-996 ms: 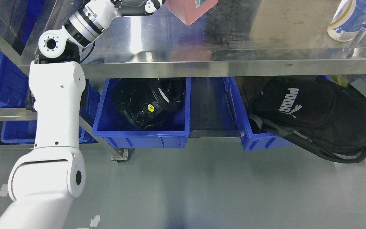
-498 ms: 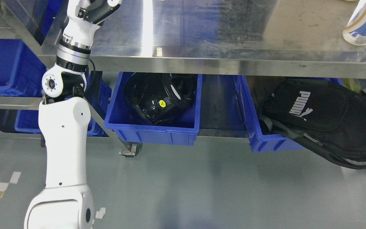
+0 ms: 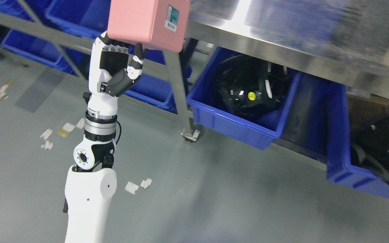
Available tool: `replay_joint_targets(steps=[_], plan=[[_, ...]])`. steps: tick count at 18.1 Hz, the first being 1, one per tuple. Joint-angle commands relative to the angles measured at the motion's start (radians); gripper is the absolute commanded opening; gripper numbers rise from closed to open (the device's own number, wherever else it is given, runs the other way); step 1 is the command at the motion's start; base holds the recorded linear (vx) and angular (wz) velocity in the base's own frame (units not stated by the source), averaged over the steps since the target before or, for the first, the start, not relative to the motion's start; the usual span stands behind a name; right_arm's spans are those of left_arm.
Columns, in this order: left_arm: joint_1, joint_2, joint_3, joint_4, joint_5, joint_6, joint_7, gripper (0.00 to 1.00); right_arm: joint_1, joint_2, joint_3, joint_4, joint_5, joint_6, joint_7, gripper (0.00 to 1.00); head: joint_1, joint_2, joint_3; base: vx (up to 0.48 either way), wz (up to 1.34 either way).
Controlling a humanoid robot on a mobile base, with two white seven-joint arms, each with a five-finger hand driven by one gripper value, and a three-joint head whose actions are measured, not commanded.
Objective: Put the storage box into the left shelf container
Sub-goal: 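Hold the pink box aloft in the left hand while turning to the shelf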
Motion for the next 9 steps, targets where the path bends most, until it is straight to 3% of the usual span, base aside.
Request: replay_joint_targets(steps=[1, 6, 9], plan=[[0.128, 0.015, -0.068, -0.166, 0.006, -0.030, -0.009, 0.02, -0.005, -0.017, 0.000, -0.017, -0.021, 0.001, 0.001, 1.00, 0.0000, 0.000, 0.000, -0.070, 1.13], [0.144, 0.015, 0.000, -0.154, 0.006, -0.031, -0.009, 0.02, -0.003, -0.017, 0.000, -0.017, -0.021, 0.001, 0.001, 1.00, 0.0000, 0.000, 0.000, -0.028, 1.31], [0.177, 0.015, -0.011, -0.156, 0.006, -0.032, -0.009, 0.02, -0.003, -0.017, 0.000, -0.017, -0.021, 0.001, 0.002, 1.00, 0.0000, 0.001, 0.000, 0.121, 1.39]])
